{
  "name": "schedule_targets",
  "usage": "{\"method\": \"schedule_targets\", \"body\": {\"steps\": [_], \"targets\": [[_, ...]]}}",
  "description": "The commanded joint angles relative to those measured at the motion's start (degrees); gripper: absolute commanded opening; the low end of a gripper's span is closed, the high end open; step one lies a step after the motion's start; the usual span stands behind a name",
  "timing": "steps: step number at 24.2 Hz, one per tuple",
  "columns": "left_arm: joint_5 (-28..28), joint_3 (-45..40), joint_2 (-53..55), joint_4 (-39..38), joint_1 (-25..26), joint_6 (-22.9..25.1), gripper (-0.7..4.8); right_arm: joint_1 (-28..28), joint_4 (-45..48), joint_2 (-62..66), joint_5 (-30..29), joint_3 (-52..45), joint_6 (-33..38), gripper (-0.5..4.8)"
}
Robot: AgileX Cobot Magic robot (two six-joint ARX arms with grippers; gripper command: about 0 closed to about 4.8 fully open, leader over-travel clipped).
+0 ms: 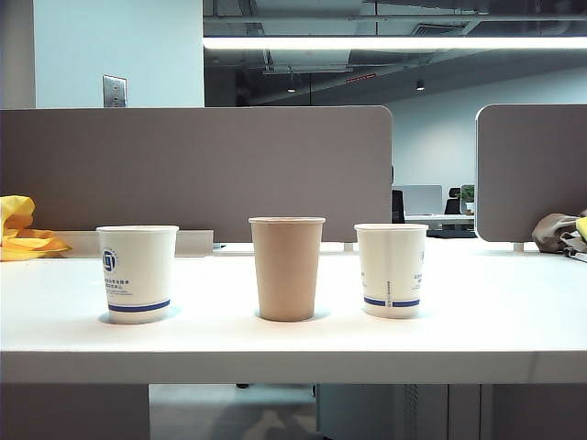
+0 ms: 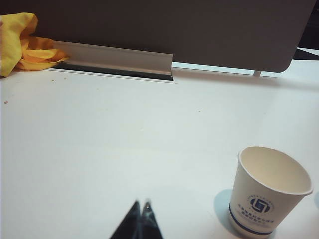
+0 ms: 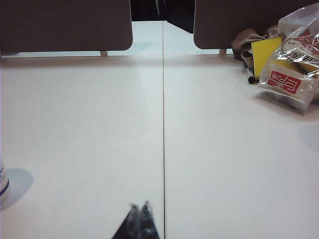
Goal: Pick up all the paper cups on the table one by one and stack them together.
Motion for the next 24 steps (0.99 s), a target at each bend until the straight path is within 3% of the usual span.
{"method": "schedule_targets", "body": {"steps": [1,20,24], "targets": [[0.22,0.07,0.04,0.24,0.04,0.02,-0.05,-0.07,0.76,-0.04,0.07,-0.39,0.20,-0.01],[0.26,0.07,0.04,0.31,0.04,-0.42,-0.05,-0.04,0.76,-0.04,-0.22,-0.39,0.22,-0.01],[1.25,0.07,0.04,0.31,0.04,-4.04,-0.05,-0.04,0.83,-0.04,-1.68,-0.39,0.83,-0.01]]}}
